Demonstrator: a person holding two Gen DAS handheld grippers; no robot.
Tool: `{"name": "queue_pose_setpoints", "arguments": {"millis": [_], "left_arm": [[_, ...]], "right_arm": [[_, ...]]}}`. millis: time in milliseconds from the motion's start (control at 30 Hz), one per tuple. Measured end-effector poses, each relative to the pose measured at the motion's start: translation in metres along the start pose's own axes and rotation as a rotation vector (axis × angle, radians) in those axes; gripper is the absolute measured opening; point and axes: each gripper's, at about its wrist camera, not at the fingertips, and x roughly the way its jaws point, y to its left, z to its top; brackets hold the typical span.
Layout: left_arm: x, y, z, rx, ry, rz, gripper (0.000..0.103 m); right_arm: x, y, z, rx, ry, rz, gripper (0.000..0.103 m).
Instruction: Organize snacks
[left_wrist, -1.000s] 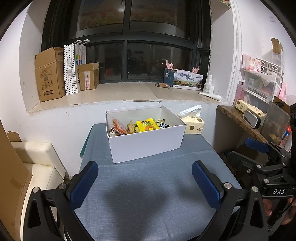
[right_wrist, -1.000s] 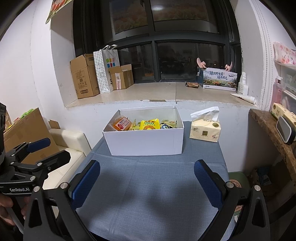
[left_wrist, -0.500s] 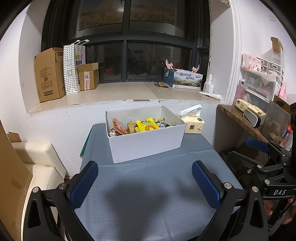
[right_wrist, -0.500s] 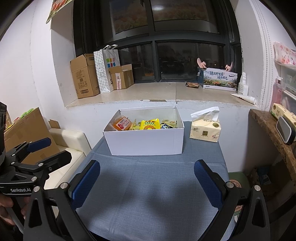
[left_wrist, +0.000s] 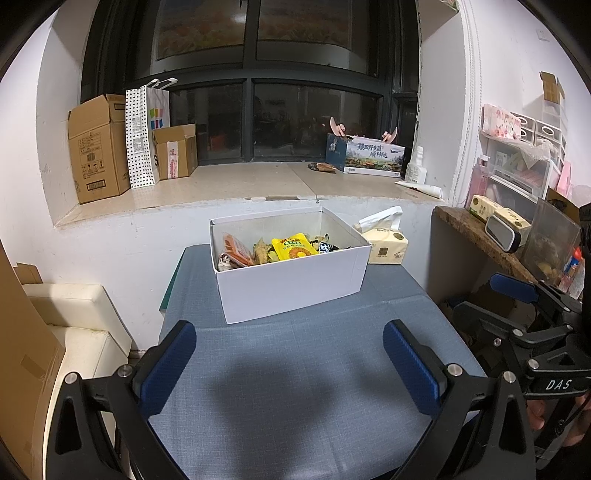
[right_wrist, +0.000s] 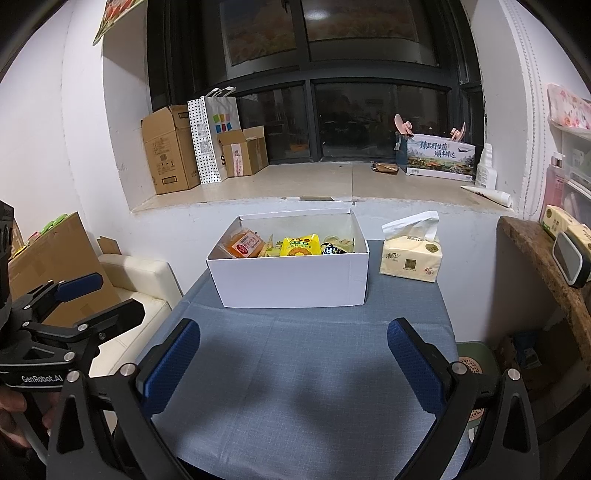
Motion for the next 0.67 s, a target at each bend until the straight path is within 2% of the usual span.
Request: {"name": "queue_pose_setpoints", "arguments": {"millis": [667], "left_arm": [[0.0012,-0.0026,0.0006,0.007,-0.001,-0.011,0.103]], "right_arm": [[0.0013,0.0011,-0.0024,-0.001,0.005,0.002,0.103]]}}
